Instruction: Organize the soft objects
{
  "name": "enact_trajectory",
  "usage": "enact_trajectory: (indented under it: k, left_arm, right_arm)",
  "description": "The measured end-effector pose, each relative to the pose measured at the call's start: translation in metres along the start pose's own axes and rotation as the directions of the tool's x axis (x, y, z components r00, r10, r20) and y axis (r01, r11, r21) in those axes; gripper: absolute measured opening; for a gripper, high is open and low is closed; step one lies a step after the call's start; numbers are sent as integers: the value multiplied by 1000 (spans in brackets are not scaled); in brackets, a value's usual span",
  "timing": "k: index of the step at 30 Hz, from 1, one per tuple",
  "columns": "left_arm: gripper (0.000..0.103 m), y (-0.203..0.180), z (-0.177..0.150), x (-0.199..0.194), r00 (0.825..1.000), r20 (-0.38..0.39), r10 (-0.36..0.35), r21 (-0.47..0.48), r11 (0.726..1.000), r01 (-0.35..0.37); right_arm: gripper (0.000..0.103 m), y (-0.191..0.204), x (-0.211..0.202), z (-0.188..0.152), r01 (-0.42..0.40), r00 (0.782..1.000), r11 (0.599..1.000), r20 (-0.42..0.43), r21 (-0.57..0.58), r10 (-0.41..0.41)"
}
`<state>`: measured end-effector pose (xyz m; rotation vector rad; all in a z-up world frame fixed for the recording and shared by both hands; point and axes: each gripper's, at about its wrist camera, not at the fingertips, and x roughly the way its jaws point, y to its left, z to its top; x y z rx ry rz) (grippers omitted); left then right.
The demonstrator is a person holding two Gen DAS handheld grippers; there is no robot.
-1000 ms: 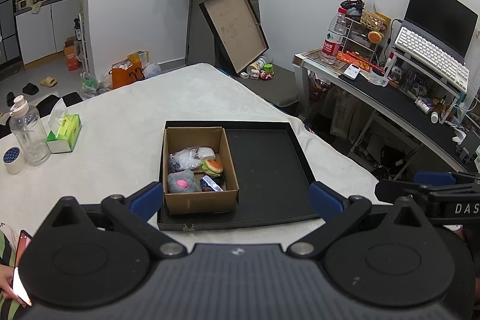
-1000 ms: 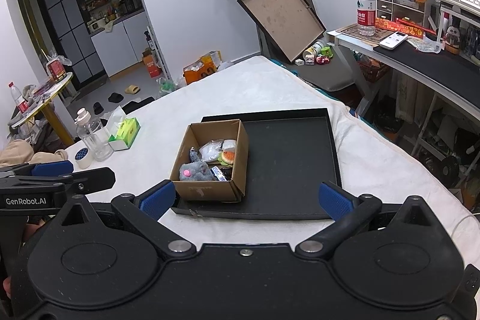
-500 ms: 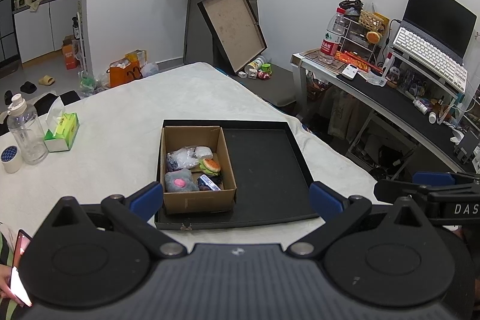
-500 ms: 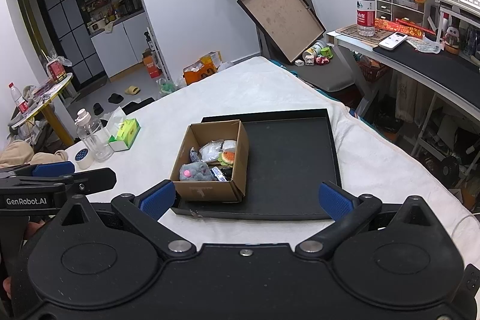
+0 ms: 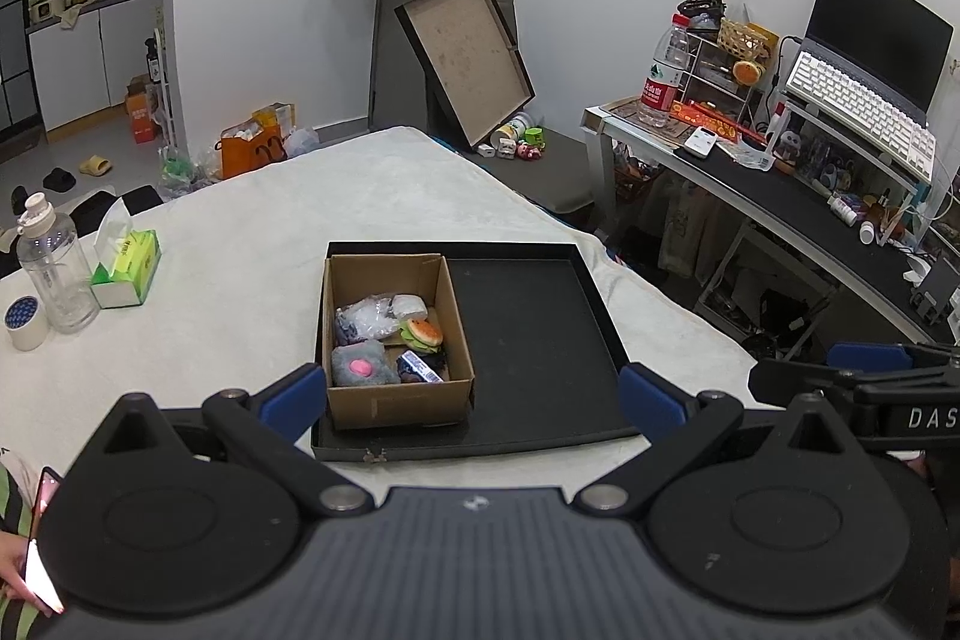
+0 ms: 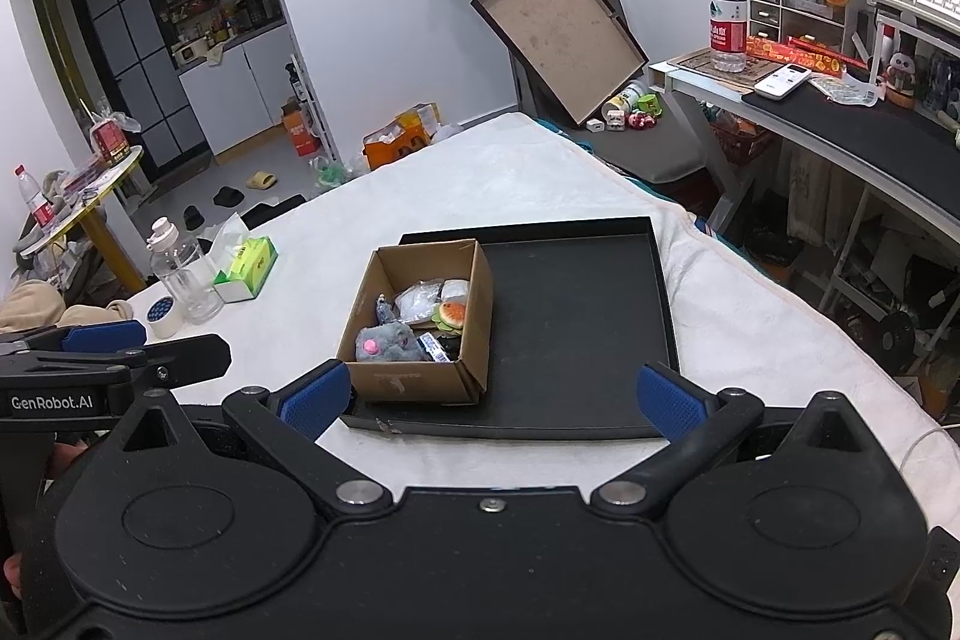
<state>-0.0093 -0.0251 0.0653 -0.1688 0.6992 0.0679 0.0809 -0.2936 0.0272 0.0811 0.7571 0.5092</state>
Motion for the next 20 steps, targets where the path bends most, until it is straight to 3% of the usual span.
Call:
enact_trajectory:
  k: [20]
  left_arm:
    - [103, -9, 1, 10, 1000, -8, -19, 30, 999, 19]
  right_arm:
    - [103, -12, 3, -3, 8, 1000, 1000, -4, 9, -8]
